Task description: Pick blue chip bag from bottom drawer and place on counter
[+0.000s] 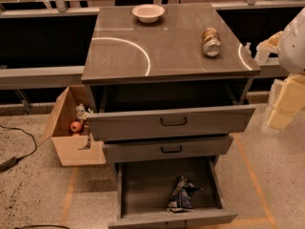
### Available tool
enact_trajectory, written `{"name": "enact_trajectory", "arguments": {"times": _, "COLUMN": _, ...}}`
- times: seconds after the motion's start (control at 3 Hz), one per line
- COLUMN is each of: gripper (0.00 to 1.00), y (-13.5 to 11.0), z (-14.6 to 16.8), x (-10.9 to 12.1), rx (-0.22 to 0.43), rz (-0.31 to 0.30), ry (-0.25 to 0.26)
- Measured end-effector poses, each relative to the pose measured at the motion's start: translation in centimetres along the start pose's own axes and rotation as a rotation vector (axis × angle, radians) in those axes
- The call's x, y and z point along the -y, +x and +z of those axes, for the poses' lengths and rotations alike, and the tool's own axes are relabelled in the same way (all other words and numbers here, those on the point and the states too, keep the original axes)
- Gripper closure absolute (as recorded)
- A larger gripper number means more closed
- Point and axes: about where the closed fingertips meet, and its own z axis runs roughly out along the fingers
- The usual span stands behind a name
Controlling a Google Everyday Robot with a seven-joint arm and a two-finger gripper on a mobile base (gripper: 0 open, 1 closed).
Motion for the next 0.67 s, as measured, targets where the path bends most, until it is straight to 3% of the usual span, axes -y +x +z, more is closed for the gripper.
{"name": "enact_trajectory", "arguments": {"times": 0.67, "gripper": 0.00, "y": 2.4, "z": 8.5, "x": -1.2, "rx": 0.088, "rz": -0.114, "ry": 0.014}}
